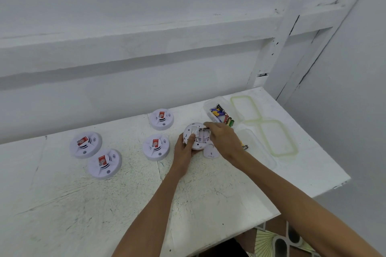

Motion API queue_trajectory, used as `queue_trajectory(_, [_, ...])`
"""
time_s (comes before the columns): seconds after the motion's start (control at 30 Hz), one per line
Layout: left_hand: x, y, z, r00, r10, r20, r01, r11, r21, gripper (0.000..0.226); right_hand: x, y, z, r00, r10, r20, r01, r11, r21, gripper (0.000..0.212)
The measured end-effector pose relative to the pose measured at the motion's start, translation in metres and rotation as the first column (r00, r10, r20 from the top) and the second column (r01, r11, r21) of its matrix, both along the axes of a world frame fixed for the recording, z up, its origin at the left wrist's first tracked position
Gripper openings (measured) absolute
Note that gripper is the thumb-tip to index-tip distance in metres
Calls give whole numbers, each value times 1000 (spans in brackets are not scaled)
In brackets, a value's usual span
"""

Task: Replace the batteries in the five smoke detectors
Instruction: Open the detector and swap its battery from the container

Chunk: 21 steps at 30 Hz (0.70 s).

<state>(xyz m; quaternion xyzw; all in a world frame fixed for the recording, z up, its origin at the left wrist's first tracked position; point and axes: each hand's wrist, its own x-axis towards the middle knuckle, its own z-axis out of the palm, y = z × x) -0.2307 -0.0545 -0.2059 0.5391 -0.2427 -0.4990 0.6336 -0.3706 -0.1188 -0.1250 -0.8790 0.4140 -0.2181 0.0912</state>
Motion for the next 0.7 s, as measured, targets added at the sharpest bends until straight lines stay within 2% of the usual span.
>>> queue_trajectory(0.13, [1,1,0,1000,-10,-16,9,1000,-10,36,-27,-20,8,973,-130,190,109,987,116,37])
queue_trajectory(0.27, [1,2,-1,1000,-14,-21,13,1000,-11,38,-65,-41,3,977,-213,21,204,957,207,31])
queue_trajectory(0.43, [0,1,3,999,-19,-35,18,1000,-12,32,-97,-50,-5,975,-144,-170,195,921,336,33])
queue_trajectory(0.53, [0,2,4,999,-18,-40,17,1000,-15,33,-104,-50,-13,969,-124,-216,202,898,391,32])
queue_trajectory(0.7, [0,4,5,999,-17,-50,16,1000,-14,33,-103,-46,-21,962,-65,-264,169,904,393,24])
